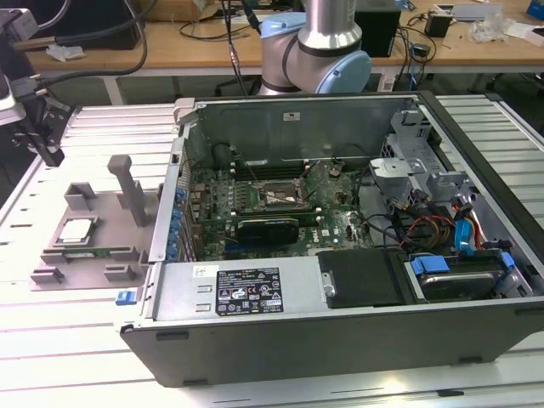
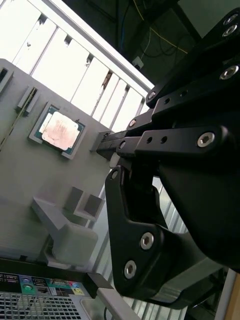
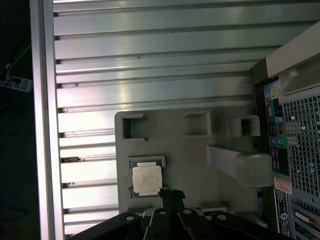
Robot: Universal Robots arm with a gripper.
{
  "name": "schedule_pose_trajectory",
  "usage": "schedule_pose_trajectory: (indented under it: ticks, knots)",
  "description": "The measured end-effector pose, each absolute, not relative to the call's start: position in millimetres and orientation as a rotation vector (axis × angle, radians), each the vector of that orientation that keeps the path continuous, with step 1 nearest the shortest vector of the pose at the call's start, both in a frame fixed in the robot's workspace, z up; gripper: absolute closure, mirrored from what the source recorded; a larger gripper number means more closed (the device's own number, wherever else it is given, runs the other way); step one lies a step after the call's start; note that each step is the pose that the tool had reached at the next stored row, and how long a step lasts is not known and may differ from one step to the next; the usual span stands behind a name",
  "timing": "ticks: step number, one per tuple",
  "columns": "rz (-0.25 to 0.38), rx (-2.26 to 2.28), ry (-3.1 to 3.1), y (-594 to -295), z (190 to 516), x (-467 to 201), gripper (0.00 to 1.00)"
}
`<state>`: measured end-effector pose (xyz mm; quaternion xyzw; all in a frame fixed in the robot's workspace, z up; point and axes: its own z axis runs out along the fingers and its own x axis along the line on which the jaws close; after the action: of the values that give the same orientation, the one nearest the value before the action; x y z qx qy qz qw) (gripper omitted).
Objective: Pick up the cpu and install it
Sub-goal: 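Pick up the cpu and move it towards the insertion slot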
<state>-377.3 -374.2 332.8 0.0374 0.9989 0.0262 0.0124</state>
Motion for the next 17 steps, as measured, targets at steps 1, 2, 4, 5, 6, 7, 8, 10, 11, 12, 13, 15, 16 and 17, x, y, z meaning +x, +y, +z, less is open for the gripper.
schedule_pose_trajectory:
  ticks: [1, 2, 4, 5, 6, 7, 8, 10, 11, 12, 13, 15, 16, 17]
  knots:
    - [0.082, 0.117, 3.114, -374, 333, -377, 0.90]
    - [0.082, 0.117, 3.114, -374, 333, -377, 0.90]
    - [0.082, 0.117, 3.114, -374, 333, -378, 0.90]
    - [0.082, 0.117, 3.114, -374, 333, -378, 0.90]
    - [0.082, 0.117, 3.114, -374, 333, -378, 0.90]
    - [0.082, 0.117, 3.114, -374, 333, -378, 0.90]
    - [0.082, 0.117, 3.114, -374, 333, -378, 0.90]
    - [0.082, 0.117, 3.114, -374, 333, -379, 0.90]
    - [0.082, 0.117, 3.114, -374, 332, -380, 0.90]
    - [0.082, 0.117, 3.114, -374, 332, -381, 0.90]
    - [0.082, 0.117, 3.114, -374, 332, -382, 0.90]
    - [0.082, 0.117, 3.114, -374, 329, -388, 0.90]
    - [0.082, 0.117, 3.114, -374, 327, -389, 0.90]
    - [0.082, 0.117, 3.114, -374, 322, -391, 0.90]
